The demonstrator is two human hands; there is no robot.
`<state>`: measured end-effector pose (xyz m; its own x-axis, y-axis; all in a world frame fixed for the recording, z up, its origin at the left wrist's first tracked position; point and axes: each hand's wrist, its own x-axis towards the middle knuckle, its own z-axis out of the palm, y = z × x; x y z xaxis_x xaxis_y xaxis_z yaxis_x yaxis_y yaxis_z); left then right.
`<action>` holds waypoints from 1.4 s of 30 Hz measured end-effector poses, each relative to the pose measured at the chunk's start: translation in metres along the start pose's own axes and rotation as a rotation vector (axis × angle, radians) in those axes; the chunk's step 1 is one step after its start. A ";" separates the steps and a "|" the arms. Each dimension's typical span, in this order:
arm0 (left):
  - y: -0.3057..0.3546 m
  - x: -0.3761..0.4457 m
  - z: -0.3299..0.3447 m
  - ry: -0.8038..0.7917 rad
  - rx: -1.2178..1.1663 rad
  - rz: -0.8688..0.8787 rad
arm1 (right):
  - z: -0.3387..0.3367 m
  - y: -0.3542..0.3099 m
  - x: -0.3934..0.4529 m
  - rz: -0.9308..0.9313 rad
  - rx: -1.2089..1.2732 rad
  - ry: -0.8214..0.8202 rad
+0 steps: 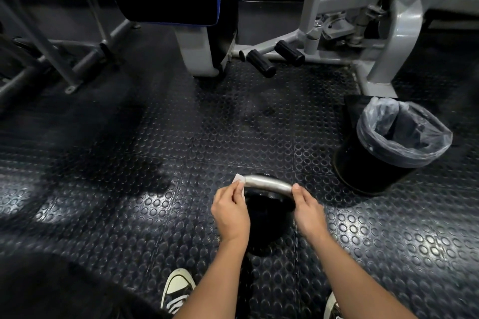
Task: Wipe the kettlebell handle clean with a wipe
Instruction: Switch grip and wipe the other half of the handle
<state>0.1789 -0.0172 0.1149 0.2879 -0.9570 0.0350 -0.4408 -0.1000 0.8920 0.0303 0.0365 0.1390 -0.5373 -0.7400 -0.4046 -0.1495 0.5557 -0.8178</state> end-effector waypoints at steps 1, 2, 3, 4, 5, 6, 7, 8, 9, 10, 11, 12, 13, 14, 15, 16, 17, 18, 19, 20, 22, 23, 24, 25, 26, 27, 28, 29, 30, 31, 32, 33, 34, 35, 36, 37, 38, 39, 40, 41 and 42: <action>0.001 0.002 0.000 0.008 -0.003 -0.023 | 0.000 0.000 0.000 0.001 -0.002 0.001; 0.001 0.006 0.000 0.015 0.001 -0.046 | 0.000 0.000 0.000 -0.001 -0.006 0.002; 0.001 0.011 0.001 0.017 0.011 -0.064 | 0.000 0.001 0.000 -0.003 -0.011 0.002; 0.001 0.014 0.001 0.011 0.029 -0.073 | 0.000 0.001 0.001 -0.003 -0.015 0.002; 0.003 0.013 0.001 0.002 0.048 -0.070 | 0.000 0.000 0.000 0.000 -0.016 0.003; 0.003 0.010 0.000 -0.008 0.053 -0.061 | 0.000 0.000 0.000 -0.001 -0.015 0.003; 0.003 0.006 0.000 -0.015 0.044 -0.054 | 0.001 0.000 0.000 -0.003 -0.013 0.003; 0.001 0.003 0.000 -0.020 0.029 -0.059 | 0.000 0.000 0.000 -0.002 -0.011 0.004; 0.000 0.000 0.001 -0.018 0.008 -0.077 | 0.000 0.000 0.000 -0.001 -0.008 0.003; -0.001 -0.001 0.002 -0.013 -0.014 -0.101 | 0.000 0.000 0.000 0.000 -0.005 0.001; -0.001 0.000 0.002 0.002 -0.038 -0.117 | 0.000 0.000 0.000 -0.001 0.001 0.000; -0.001 0.003 0.003 0.017 -0.061 -0.134 | 0.000 0.000 0.001 -0.003 0.004 0.000; -0.002 0.007 0.004 0.023 -0.089 -0.169 | 0.000 0.001 0.001 -0.002 0.002 0.000; 0.001 0.010 0.003 0.028 -0.118 -0.221 | -0.001 0.001 0.001 -0.002 -0.004 -0.002; 0.003 0.012 0.001 0.033 -0.136 -0.266 | 0.000 0.001 0.001 -0.004 -0.006 -0.002; 0.003 0.012 -0.001 0.038 -0.142 -0.286 | 0.000 0.001 0.000 -0.009 -0.008 -0.001; 0.001 0.011 -0.001 0.034 -0.131 -0.278 | 0.000 0.002 0.000 -0.014 -0.010 0.001; -0.001 0.008 0.000 0.017 -0.107 -0.261 | -0.001 0.002 0.001 -0.014 -0.014 0.004; -0.002 0.004 0.000 -0.004 -0.080 -0.249 | -0.001 0.003 0.001 -0.012 -0.014 0.006; -0.003 -0.002 0.001 -0.021 -0.065 -0.248 | -0.001 0.003 0.000 -0.011 -0.012 0.005; -0.004 -0.008 0.002 -0.027 -0.062 -0.265 | 0.000 0.003 0.000 -0.012 -0.010 0.005; -0.002 -0.006 0.004 -0.006 -0.068 -0.279 | 0.000 0.003 0.000 -0.013 -0.012 0.006; 0.001 -0.001 0.004 0.025 -0.078 -0.297 | 0.000 0.003 0.000 -0.014 -0.012 0.008; 0.004 0.005 0.003 0.051 -0.087 -0.303 | 0.000 0.003 0.001 -0.016 -0.009 0.010; 0.005 0.009 0.004 0.045 -0.086 -0.289 | 0.000 0.003 0.001 -0.015 -0.005 0.012; 0.005 0.011 0.005 0.022 -0.070 -0.254 | 0.000 0.004 0.001 -0.010 -0.002 0.011; 0.008 0.009 0.004 -0.004 -0.043 -0.223 | 0.000 0.004 0.001 -0.004 0.002 0.010; 0.009 0.007 0.004 -0.024 -0.017 -0.203 | 0.001 0.003 0.000 -0.002 0.005 0.010; 0.009 0.003 0.005 -0.028 -0.005 -0.198 | 0.001 0.002 0.000 -0.002 0.007 0.012; 0.007 0.001 0.006 -0.019 -0.010 -0.203 | 0.001 0.002 -0.001 -0.002 0.011 0.013; 0.006 0.000 0.006 -0.007 -0.027 -0.220 | 0.001 0.002 0.000 -0.002 0.014 0.012; 0.006 0.002 0.006 0.003 -0.047 -0.241 | 0.001 0.002 0.000 -0.003 0.015 0.011; 0.007 0.004 0.005 0.009 -0.056 -0.267 | 0.000 0.002 0.000 0.000 0.013 0.010; 0.007 0.007 0.004 0.013 -0.056 -0.277 | 0.000 0.002 0.000 0.004 0.010 0.010; 0.008 0.009 0.003 0.006 -0.051 -0.273 | 0.000 0.002 0.000 0.005 0.008 0.006; 0.009 0.008 0.003 -0.007 -0.041 -0.249 | 0.000 0.001 -0.001 0.005 0.008 0.004; 0.011 0.005 0.004 -0.023 -0.024 -0.220 | 0.000 0.000 -0.001 0.003 0.009 0.006; 0.014 0.001 0.005 -0.037 -0.011 -0.197 | 0.000 0.000 -0.002 0.002 0.008 0.008; 0.014 -0.002 0.007 -0.038 -0.012 -0.187 | 0.000 0.000 -0.002 0.001 0.007 0.010; 0.013 -0.004 0.009 -0.027 -0.026 -0.184 | 0.000 0.000 -0.002 -0.001 0.006 0.010; 0.011 -0.005 0.009 -0.011 -0.046 -0.199 | 0.000 0.001 -0.002 -0.003 0.006 0.008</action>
<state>0.1649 -0.0164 0.1209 0.3563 -0.9225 -0.1483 -0.3369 -0.2749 0.9005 0.0312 0.0381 0.1388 -0.5436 -0.7385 -0.3990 -0.1461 0.5513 -0.8214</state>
